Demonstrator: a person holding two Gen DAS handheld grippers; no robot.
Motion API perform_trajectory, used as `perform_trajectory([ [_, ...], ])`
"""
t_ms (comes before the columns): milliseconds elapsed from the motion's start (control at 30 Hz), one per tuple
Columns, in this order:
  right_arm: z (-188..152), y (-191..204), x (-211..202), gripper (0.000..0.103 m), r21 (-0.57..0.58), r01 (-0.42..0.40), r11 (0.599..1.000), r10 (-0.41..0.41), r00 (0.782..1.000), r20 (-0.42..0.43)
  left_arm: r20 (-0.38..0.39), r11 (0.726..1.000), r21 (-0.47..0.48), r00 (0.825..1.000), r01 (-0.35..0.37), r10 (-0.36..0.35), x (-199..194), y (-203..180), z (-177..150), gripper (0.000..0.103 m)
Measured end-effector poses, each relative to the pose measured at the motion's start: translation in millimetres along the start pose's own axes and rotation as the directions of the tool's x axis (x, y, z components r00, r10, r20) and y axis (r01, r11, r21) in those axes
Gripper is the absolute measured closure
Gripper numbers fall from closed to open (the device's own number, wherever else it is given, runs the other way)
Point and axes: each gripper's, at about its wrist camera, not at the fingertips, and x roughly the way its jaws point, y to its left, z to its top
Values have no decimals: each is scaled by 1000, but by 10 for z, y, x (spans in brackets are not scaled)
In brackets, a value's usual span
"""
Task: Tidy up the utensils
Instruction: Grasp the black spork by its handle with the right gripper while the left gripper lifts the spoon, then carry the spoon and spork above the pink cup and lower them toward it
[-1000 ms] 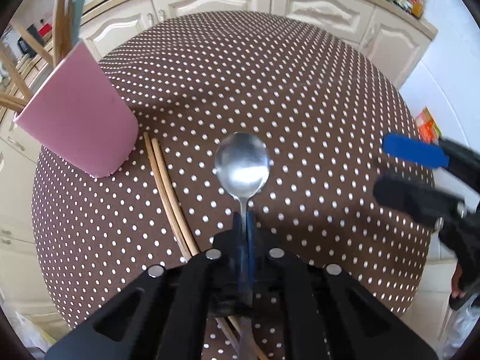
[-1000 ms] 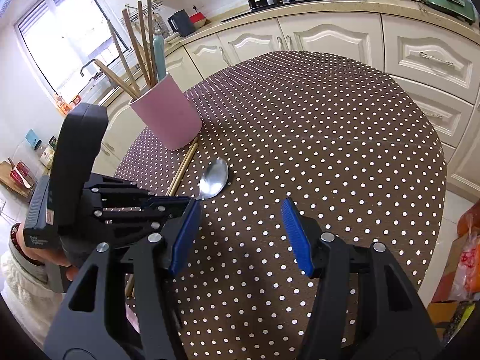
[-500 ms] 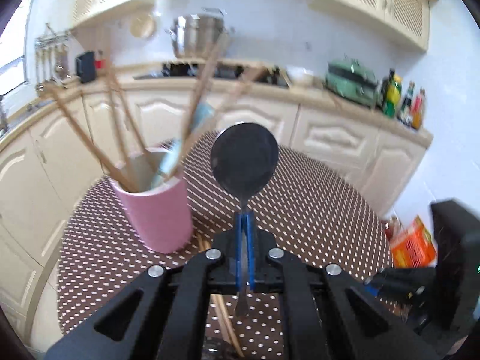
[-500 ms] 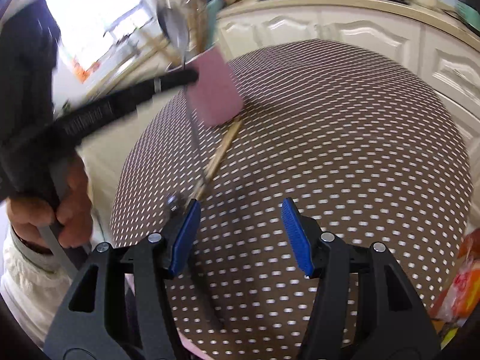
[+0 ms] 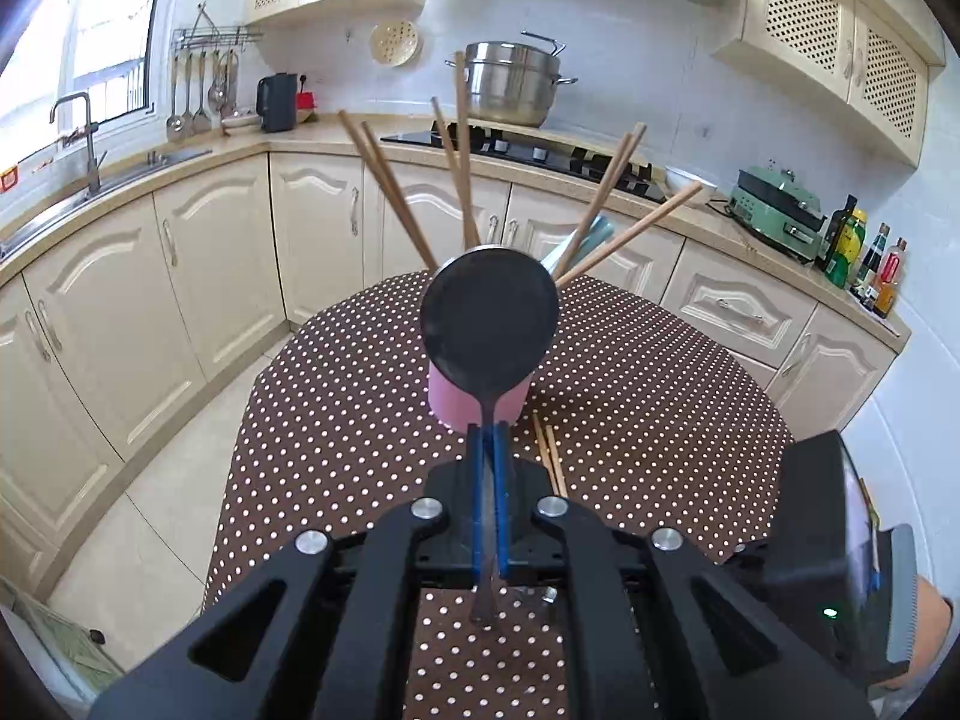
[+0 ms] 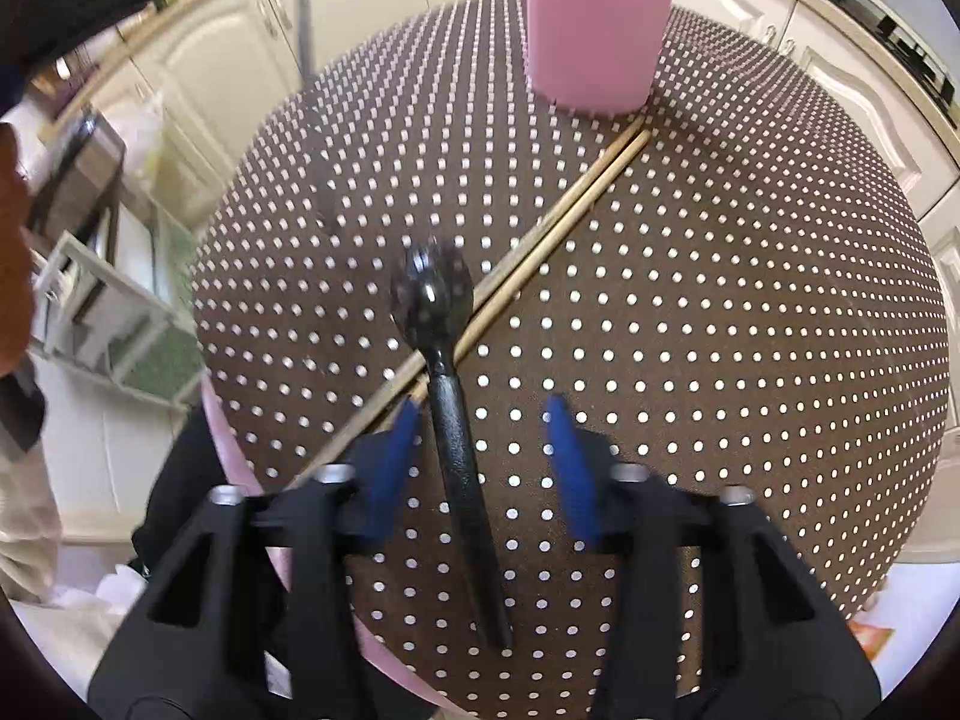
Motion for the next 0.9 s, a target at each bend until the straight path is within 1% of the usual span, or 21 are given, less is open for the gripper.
perform_trajectory([
  [100, 89, 7, 39, 83, -1, 22, 1000, -22, 1000, -14, -4, 1000, -15, 1000, 23, -23, 5, 44, -6, 100],
  [133, 112, 16, 53, 90, 3, 14, 1000, -13, 1000, -14, -2, 999, -20, 1000, 30, -30, -2, 61, -7, 100],
  [167, 143, 0, 64, 91, 9, 7, 1000, -7, 1000, -12, 3, 999, -24, 999, 36, -36, -10, 71, -8, 100],
  [233, 212, -73, 62, 91, 33, -7, 999, 7, 1000, 4, 13, 998, -31, 999, 47, -46, -15, 68, -8, 100],
  [367, 259, -203, -51, 91, 86, -22, 996, 14, 996, 88, 32, 996, -54, 997, 71, -69, -18, 109, 38, 100],
  [467, 307, -273, -214, 91, 105, -45, 993, 26, 984, 175, 51, 995, -54, 995, 85, -83, -24, 100, 94, 100],
  [533, 349, -306, -346, 91, 116, -57, 992, 28, 970, 240, 71, 994, -57, 993, 95, -91, -37, 110, 141, 100],
  [600, 421, -358, -510, 91, 126, -88, 988, 42, 944, 328, 91, 992, -65, 991, 109, -103, -43, 122, 206, 100],
  [667, 488, -387, -650, 91, 134, -105, 985, 42, 913, 406, 113, 991, -69, 988, 118, -110, -43, 120, 274, 100],
  [700, 536, -414, -736, 91, 139, -124, 982, 48, 888, 457, 125, 990, -68, 985, 127, -117, -38, 115, 322, 100],
  [733, 542, -399, -795, 91, 142, -140, 980, 54, 872, 486, 135, 989, -67, 983, 131, -121, -35, 106, 359, 100],
  [767, 611, -417, -866, 91, 145, -158, 977, 57, 844, 534, 151, 988, -66, 980, 137, -126, -31, 96, 413, 100],
  [800, 623, -434, -891, 91, 145, -165, 976, 58, 828, 557, 165, 988, -65, 978, 143, -130, -25, 92, 465, 100],
  [833, 707, -450, -918, 91, 141, -183, 973, 68, 809, 584, 180, 987, -65, 975, 148, -134, -20, 86, 517, 100],
  [867, 756, -461, -918, 91, 142, -195, 971, 72, 797, 599, 193, 986, -64, 972, 151, -137, -14, 78, 563, 100],
  [900, 840, -475, -915, 91, 144, -208, 968, 75, 780, 621, 214, 986, -58, 967, 155, -139, -6, 66, 634, 100],
])
